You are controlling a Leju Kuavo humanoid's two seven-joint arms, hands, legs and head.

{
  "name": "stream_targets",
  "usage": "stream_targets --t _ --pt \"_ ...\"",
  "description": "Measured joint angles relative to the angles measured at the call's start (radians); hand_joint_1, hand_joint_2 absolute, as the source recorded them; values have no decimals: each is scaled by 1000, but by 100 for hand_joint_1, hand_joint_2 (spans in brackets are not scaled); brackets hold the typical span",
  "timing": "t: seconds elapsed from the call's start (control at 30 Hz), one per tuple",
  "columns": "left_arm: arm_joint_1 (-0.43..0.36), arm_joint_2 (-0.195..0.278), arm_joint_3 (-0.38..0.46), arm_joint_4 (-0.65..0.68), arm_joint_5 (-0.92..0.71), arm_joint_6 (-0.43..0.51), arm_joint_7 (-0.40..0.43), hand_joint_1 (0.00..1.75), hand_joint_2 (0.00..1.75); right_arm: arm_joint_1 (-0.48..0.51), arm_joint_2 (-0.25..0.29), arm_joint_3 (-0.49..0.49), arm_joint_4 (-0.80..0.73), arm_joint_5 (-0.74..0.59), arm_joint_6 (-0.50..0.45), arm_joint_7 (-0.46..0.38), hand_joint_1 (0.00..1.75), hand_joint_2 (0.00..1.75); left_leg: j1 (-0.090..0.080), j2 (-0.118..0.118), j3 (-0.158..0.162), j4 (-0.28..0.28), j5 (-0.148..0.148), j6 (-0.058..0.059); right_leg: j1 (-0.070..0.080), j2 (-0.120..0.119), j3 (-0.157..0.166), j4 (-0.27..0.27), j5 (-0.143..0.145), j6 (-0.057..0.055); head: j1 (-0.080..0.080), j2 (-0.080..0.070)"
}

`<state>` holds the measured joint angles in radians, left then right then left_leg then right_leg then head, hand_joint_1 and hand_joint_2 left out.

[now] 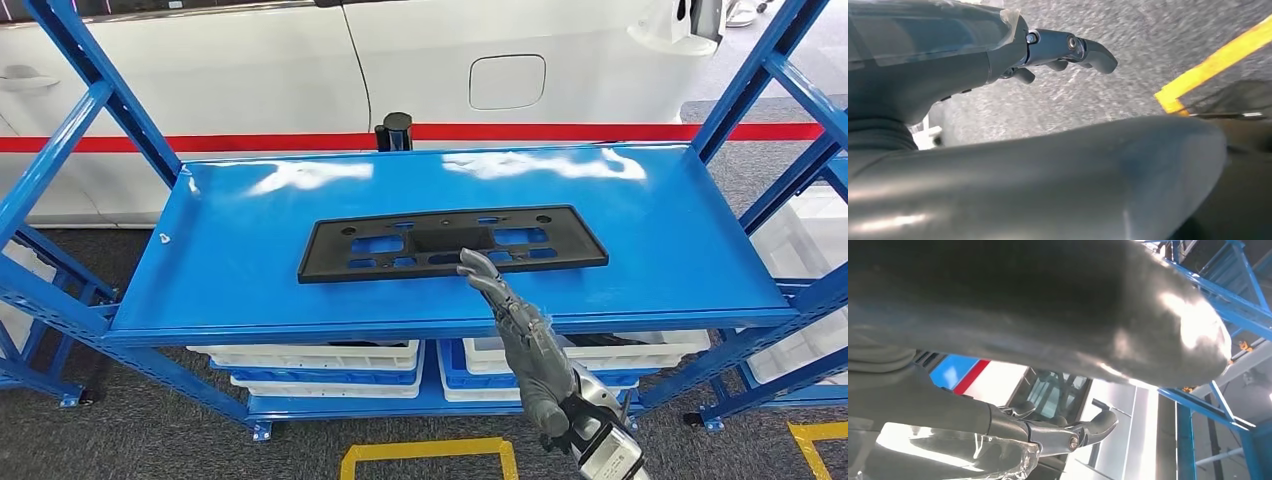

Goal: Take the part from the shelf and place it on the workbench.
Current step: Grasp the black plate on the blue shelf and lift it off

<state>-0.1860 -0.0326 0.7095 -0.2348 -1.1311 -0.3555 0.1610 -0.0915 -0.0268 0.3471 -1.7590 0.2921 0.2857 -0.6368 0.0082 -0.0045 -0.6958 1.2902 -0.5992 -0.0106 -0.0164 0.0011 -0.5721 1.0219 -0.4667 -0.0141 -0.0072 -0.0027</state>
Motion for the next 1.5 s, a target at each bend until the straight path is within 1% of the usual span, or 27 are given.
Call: stream_targets --t 0.03,0.07,0.1,0.13,0.17,0.2,0.23,0.27,0.3,0.37,0.53,0.6,0.63,0.7,0.77,0.87,0.9,0.97,1.13,1.5 --pt "0 0 0 0 0 0 0 0 0 0 0 0 0 7 -6 0 0 0 1 0 -19 3 7 -1 1 1 4 0 -4 -1 0 0" --pt "1 1 0 0 0 0 0 0 0 0 1 0 0 17 -16 1 0 0 2 1 -19 -29 37 -1 1 3 10 0 -9 0 0 0" --pt "0 1 0 0 0 0 0 0 0 0 1 0 -1 30 -28 2 0 0 3 1 -3 -91 86 1 1 4 18 0 -14 3 0 0" --pt "0 2 0 0 -1 0 0 0 0 1 2 0 -3 43 -41 3 0 0 2 1 22 -160 132 5 1 5 26 0 -20 6 -1 0" --pt "-1 2 0 0 -2 0 0 0 0 1 2 0 -6 55 -53 4 0 0 1 2 43 -216 154 10 3 6 31 0 -25 10 0 0" --pt "-1 2 0 0 -3 0 0 0 0 1 2 0 -10 66 -66 7 0 0 -2 2 58 -250 162 15 5 6 33 0 -30 15 0 0" --pt "-2 3 0 0 -5 -1 1 0 0 3 2 0 -16 78 -80 10 0 0 -5 2 65 -261 161 21 7 6 32 0 -34 20 0 0" --pt "-3 3 0 0 -6 -1 2 0 0 5 2 -1 -23 90 -94 13 0 0 -6 2 68 -262 159 22 10 5 30 1 -38 23 0 0" --pt "-3 3 0 0 -8 -2 3 0 0 8 2 -2 -31 100 -107 17 0 0 -7 1 71 -263 168 22 10 4 30 1 -41 23 0 0" --pt "-3 4 0 0 -9 -2 5 0 0 12 1 -6 -49 117 -127 23 0 0 -7 1 73 -265 176 18 11 2 37 -1 -44 20 1 0" --pt "-4 5 0 0 -9 -2 5 0 0 15 0 -11 -78 127 -142 27 0 0 -9 1 74 -265 169 28 10 1 41 -16 -44 21 2 0" --pt "-4 4 0 0 -9 -2 5 0 0 18 0 -14 -87 151 -167 37 0 0 -10 1 74 -265 167 31 10 1 42 -18 -44 22 2 0" --pt "-4 4 0 0 -9 -2 5 0 0 21 1 -19 -94 177 -195 49 0 0 -10 1 74 -265 167 32 10 1 42 -19 -44 23 2 0" --pt "-3 4 1 0 -8 0 2 0 0 27 1 -34 -112 266 -283 86 0 0 -11 0 74 -265 166 32 9 1 42 -19 -43 27 1 0" --pt "-1 5 2 0 -4 4 -2 0 0 31 2 -50 -131 401 -398 139 0 0 -12 0 74 -265 166 32 9 1 42 -19 -43 30 1 0" --pt "2 5 6 0 3 8 -6 0 0 32 -1 -75 -150 607 -567 239 0 0 -11 0 75 -265 166 33 9 1 42 -19 -43 30 1 0" --pt "4 5 8 0 5 9 -6 0 0 32 -3 -83 -152 646 -606 266 0 0 -11 0 75 -265 166 33 9 1 42 -19 -43 30 1 0" --pt "7 6 13 0 11 9 -6 0 0 32 -13 -99 -154 674 -652 305 0 0 -10 1 75 -265 166 33 10 1 44 -19 -43 30 1 0" --pt "17 6 29 0 23 16 -7 0 0 32 -45 -143 -153 663 -701 337 0 0 -8 1 75 -265 167 32 11 1 50 -19 -43 30 1 0" --pt "19 7 34 0 27 18 -8 0 0 32 -68 -172 -153 663 -708 351 0 0 -6 1 76 -265 166 32 14 1 50 -19 -43 30 1 0"
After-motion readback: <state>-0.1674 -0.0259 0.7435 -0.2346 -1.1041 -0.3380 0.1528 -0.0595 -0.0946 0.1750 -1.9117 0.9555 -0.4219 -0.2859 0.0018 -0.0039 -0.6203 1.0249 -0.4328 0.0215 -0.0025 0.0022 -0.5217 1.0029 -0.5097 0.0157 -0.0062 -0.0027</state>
